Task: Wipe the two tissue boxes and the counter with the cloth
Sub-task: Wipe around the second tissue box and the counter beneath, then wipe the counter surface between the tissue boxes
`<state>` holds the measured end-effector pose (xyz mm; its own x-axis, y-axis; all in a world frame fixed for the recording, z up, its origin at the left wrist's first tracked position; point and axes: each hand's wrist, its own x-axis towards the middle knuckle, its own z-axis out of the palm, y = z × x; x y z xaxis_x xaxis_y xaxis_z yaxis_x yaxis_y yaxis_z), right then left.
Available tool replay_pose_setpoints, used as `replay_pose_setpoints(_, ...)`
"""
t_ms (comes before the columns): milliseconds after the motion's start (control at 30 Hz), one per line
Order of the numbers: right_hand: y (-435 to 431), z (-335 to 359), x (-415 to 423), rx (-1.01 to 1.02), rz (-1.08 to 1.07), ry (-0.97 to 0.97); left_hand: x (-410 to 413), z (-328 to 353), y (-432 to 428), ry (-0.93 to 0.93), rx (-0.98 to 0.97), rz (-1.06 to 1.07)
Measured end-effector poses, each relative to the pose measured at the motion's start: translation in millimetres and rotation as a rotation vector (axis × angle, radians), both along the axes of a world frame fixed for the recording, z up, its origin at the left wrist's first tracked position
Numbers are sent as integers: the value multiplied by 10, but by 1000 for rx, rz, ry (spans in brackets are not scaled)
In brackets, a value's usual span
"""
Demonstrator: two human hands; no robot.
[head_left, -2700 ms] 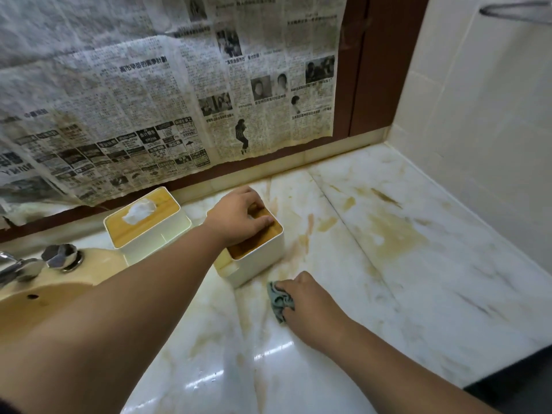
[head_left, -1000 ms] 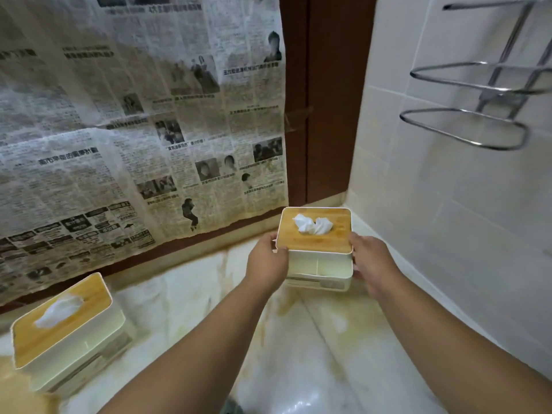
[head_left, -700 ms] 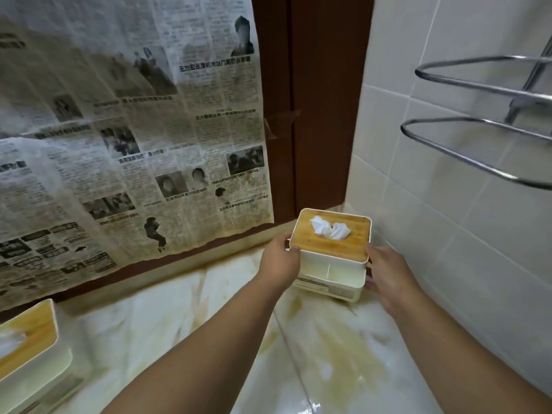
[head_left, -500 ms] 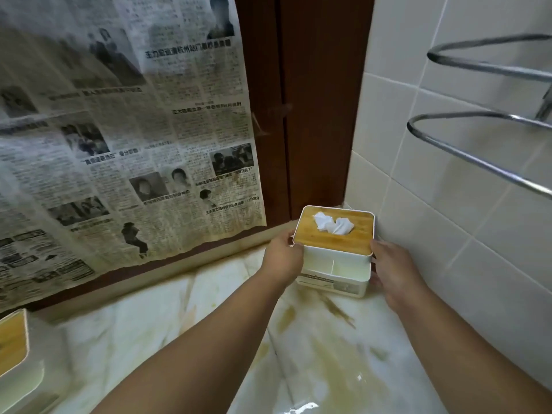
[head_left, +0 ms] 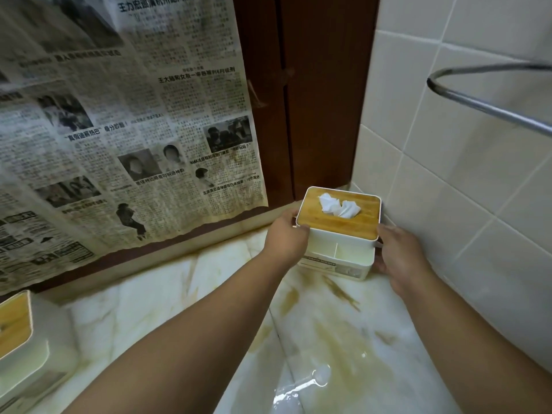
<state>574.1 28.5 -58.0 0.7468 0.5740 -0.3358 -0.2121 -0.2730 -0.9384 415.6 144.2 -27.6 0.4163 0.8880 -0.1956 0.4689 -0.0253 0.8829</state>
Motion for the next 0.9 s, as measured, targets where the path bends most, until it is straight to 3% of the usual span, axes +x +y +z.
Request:
replay_pose_setpoints(333,-108,113,-55,41,-41,34,-231,74,-24,73,53,-81)
replay_pose_setpoints(567,-663,278,-763,94,-130,-262,-1362,210,-365,93,55,-78)
replay_pose_setpoints(700,-965,246,-1655,91,211,-259,-2283,210,-762,235,16,-130)
replay_pose_setpoints(833,-1217,153,-2499,-50,884,-282,-3052,118,-1341,442,-27,-214)
replay_pose_setpoints(900,-1310,66,-2806,-102,1164,-404,-3234,48,-1597,504,-24,-281)
